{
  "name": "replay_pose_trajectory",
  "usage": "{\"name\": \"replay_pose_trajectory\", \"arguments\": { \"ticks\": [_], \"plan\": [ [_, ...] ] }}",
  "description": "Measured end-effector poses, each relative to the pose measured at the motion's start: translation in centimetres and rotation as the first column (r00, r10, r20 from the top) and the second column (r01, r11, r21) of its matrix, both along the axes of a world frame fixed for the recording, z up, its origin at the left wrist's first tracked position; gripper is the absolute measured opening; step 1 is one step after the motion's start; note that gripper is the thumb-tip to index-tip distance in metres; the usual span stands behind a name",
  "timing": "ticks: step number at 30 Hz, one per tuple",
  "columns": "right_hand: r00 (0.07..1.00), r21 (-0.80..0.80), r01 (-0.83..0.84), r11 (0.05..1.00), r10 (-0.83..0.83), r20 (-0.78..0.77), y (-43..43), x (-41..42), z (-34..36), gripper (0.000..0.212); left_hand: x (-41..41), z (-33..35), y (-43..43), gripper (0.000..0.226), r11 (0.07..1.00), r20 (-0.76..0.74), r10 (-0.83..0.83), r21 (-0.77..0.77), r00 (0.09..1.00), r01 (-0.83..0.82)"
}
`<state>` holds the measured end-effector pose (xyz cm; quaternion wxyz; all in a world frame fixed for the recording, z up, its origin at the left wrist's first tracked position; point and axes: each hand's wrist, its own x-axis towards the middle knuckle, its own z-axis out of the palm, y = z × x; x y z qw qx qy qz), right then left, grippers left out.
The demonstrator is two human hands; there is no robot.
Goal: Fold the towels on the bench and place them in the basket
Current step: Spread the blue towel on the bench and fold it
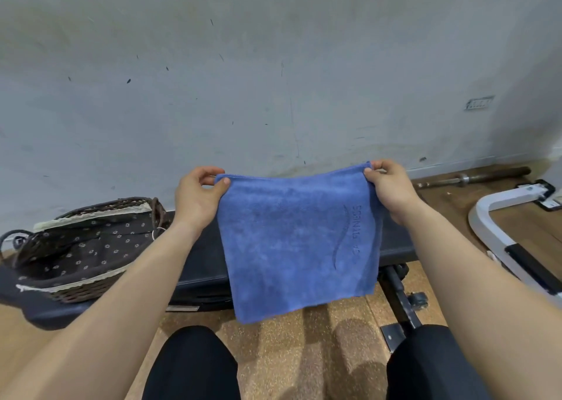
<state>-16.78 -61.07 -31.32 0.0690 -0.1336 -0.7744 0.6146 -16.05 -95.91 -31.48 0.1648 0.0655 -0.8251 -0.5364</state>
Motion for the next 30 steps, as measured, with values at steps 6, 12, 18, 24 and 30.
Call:
{"name": "replay_pose_trajectory", "arguments": {
  "ticks": [6,12,18,24,30],
  "plan": [
    [0.999,0.127,0.034,0.991,-0.036,0.013,0.4,-5.4,-3.0,0.012,-6.6,-5.0,0.7,0.019,0.983,0.205,0.005,-0.181,0.979,0.033],
    [0.985,0.142,0.110,0.984,-0.127,0.113,0.7,-11.9,-6.6,0.004,-14.4,-8.2,1.4,0.004,0.985,0.297,0.024,-0.168,0.955,0.028],
    [0.983,0.014,0.085,0.996,-0.086,0.164,0.5,-16.5,-8.7,0.005,-20.0,-10.3,2.1,0.019,0.998,0.301,0.007,-0.058,0.954,0.011],
    [0.991,-0.057,0.022,0.998,-0.014,0.132,1.1,-17.5,-9.0,0.007,-20.7,-10.9,1.8,0.006,0.981,0.235,0.071,-0.191,0.969,-0.025],
    [0.985,-0.040,-0.029,0.999,0.035,0.170,2.3,-12.0,-11.3,0.021,-12.8,-12.3,2.4,0.007,0.972,0.234,0.039,-0.236,0.972,0.018]
  ]
}}
